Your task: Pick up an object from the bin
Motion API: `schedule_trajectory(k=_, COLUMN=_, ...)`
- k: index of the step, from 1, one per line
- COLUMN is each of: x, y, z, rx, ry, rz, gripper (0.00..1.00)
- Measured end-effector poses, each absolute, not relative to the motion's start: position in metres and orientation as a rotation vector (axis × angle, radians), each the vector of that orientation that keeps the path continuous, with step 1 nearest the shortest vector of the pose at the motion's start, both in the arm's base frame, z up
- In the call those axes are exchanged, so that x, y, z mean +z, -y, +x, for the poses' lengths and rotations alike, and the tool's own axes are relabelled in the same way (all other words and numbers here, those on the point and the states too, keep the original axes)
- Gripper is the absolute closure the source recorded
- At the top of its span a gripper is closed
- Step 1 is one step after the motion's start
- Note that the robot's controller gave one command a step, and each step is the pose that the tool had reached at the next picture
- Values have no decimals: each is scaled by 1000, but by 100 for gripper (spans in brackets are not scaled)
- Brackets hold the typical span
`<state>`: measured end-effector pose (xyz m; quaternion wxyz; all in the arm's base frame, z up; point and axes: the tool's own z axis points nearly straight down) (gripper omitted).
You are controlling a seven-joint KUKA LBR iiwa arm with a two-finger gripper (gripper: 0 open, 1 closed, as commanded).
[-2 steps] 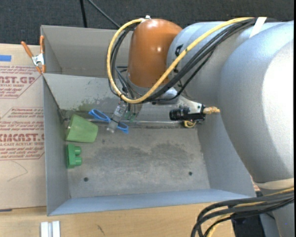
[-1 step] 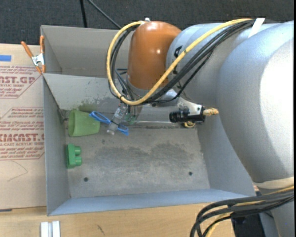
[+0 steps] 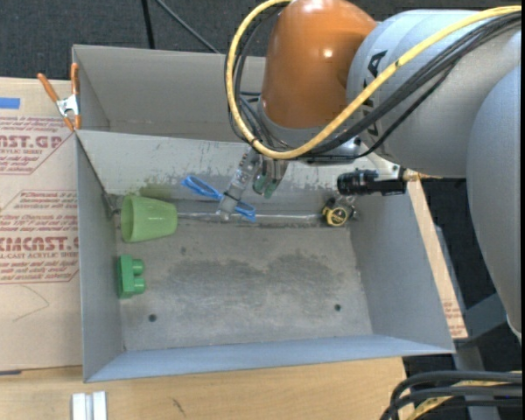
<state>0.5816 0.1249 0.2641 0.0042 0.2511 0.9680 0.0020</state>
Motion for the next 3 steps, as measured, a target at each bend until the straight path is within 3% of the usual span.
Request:
schedule_trajectory(k=1, x=268, y=-130, z=578, rx=1, ry=-3087, rz=566, gripper=100)
schedule_trajectory(k=2, x=268, y=-130, z=578, rx=0, ry=-3087, rz=566, gripper=0)
schedule_trajectory(k=3, x=114, y=-156, z=560, rx=-4, ry=-3128, rz=359, gripper=0)
